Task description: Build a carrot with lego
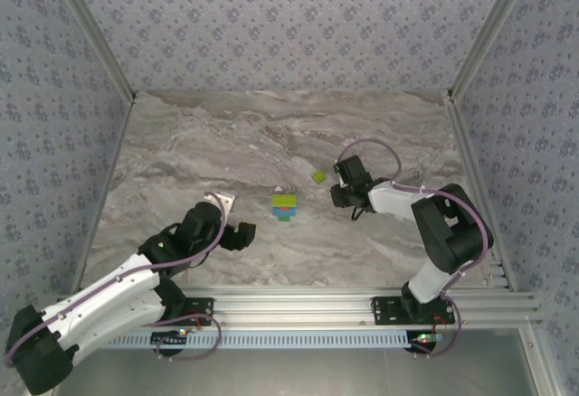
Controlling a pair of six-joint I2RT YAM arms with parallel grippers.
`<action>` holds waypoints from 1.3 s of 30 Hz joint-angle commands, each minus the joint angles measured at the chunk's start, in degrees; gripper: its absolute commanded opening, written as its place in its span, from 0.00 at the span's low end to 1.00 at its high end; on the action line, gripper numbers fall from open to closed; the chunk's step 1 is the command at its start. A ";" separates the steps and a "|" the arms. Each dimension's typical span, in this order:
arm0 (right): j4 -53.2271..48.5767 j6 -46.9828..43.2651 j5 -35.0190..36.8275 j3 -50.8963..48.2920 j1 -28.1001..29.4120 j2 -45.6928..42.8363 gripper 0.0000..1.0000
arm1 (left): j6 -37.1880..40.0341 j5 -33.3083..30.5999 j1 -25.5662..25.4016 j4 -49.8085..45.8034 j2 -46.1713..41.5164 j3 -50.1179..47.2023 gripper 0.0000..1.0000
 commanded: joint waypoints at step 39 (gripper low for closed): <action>-19.31 -28.57 -6.01 12.52 30.97 -31.71 0.34 | -22.69 27.58 -0.38 -7.88 13.53 28.89 0.84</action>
